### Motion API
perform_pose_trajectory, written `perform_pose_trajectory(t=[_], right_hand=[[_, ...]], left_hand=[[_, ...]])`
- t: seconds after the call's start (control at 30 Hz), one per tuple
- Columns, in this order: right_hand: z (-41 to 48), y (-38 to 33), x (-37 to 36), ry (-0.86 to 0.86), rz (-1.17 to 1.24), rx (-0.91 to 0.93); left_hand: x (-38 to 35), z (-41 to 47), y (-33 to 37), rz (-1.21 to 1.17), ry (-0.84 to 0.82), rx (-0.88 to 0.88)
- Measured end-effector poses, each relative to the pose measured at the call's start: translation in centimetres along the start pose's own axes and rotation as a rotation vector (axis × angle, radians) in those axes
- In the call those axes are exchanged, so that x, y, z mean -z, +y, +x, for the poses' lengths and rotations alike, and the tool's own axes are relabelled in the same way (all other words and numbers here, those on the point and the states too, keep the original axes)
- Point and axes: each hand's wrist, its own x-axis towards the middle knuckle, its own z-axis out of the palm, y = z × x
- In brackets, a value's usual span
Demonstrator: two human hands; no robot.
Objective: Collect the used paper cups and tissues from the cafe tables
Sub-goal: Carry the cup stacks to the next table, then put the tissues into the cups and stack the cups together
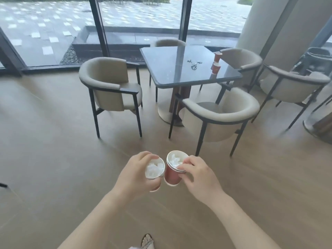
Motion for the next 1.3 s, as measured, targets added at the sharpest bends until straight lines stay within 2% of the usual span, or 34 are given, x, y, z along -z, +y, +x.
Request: perform_pose_trajectory(t=[0.13, 0.3, 0.7, 0.9, 1.3], right_hand=[[9.1, 3.6, -0.3, 0.032, -0.003, -0.031], [18.8, 9.2, -1.5, 0.046, 0.035, -0.081], [48.8, 25.3, -1.2, 0.022, 0.035, -0.039], [60.2, 30.9, -2.0, -0.024, 0.029, -0.063], [79.7, 38.1, -8.0, -0.009, -0.056, -0.265]], left_hand=[[0.3, 9.7, -2.2, 0.063, -0.052, -0.017], [-1.2, 22.0, -4.0, 0.013, -0.118, -0.013], [-3.2, 55.4, -7.4, 0.035, -0.078, -0.014], [-3.3, 67.3, -9.5, 0.036, -0.092, -0.035], [-4.5, 91.2, -18.9, 0.067, -0.296, -0.074]])
